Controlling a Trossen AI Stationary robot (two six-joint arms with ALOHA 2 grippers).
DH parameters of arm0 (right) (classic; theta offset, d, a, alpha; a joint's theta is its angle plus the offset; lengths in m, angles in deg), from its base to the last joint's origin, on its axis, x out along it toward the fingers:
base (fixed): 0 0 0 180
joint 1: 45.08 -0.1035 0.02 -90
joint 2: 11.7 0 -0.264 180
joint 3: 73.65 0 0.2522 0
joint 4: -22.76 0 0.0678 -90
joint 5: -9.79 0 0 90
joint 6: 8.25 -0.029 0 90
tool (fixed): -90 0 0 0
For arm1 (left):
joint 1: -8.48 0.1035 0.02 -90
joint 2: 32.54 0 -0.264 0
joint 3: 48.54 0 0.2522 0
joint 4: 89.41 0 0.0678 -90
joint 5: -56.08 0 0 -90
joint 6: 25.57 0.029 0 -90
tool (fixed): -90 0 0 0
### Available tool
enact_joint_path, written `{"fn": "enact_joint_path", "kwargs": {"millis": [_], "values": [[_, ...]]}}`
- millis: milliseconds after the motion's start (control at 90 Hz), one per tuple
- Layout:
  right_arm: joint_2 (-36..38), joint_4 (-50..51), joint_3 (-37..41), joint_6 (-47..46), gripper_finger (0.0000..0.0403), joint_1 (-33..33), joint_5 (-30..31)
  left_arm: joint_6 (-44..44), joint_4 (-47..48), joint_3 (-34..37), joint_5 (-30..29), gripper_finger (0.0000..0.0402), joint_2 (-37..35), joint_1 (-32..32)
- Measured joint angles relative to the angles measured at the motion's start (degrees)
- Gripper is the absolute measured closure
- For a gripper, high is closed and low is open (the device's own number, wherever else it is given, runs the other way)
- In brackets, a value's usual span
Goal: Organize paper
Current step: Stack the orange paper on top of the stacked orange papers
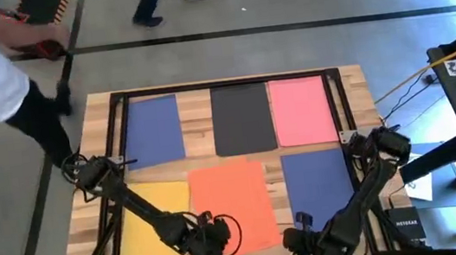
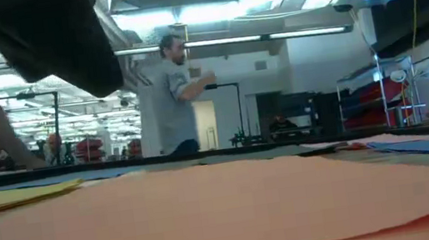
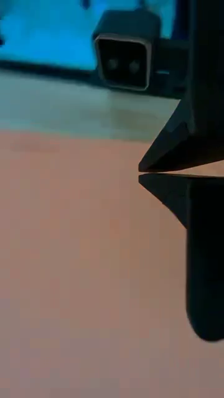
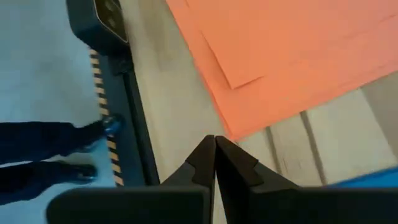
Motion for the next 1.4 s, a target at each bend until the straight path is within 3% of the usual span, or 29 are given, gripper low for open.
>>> {"fn": "enact_joint_path", "kwargs": {"millis": [233, 389, 500, 567, 633, 800, 1078, 1400], "values": [[9.29, -16.29, 15.85, 1.68, 0.0403, 0.07, 1.22, 8.85, -6.82, 6.41, -2.07, 0.0402, -3.86, 0.19], [15.14, -25.00, 24.13, 6.76, 0.0403, 2.01, 5.20, 14.99, -30.48, 17.91, -1.82, 0.0402, -9.31, 1.94], [18.45, -25.25, 27.22, 10.13, 0.0403, 4.68, 6.24, 18.72, -48.92, 27.21, 2.71, 0.0402, -11.64, 5.08], [19.71, -25.23, 28.49, 12.29, 0.0403, 6.62, 6.13, 19.65, -54.56, 31.16, 5.68, 0.0402, -12.62, 7.57], [20.92, -25.32, 29.04, 15.61, 0.0403, 9.04, 5.20, 19.17, -51.69, 33.39, 9.06, 0.0402, -13.82, 10.14], [23.05, -25.41, 29.49, 21.54, 0.0403, 15.59, -0.54, 21.22, -33.02, 34.16, 15.23, 0.0402, -14.52, 14.95], [29.03, -23.43, 29.72, 31.63, 0.0403, 22.35, -4.90, 26.95, -24.06, 34.05, 18.05, 0.0402, -16.08, 18.35], [39.36, -24.71, 44.95, 30.23, 0.0403, 29.06, -15.36, 26.10, -12.66, 34.05, 18.01, 0.0402, -18.36, 20.71]]}}
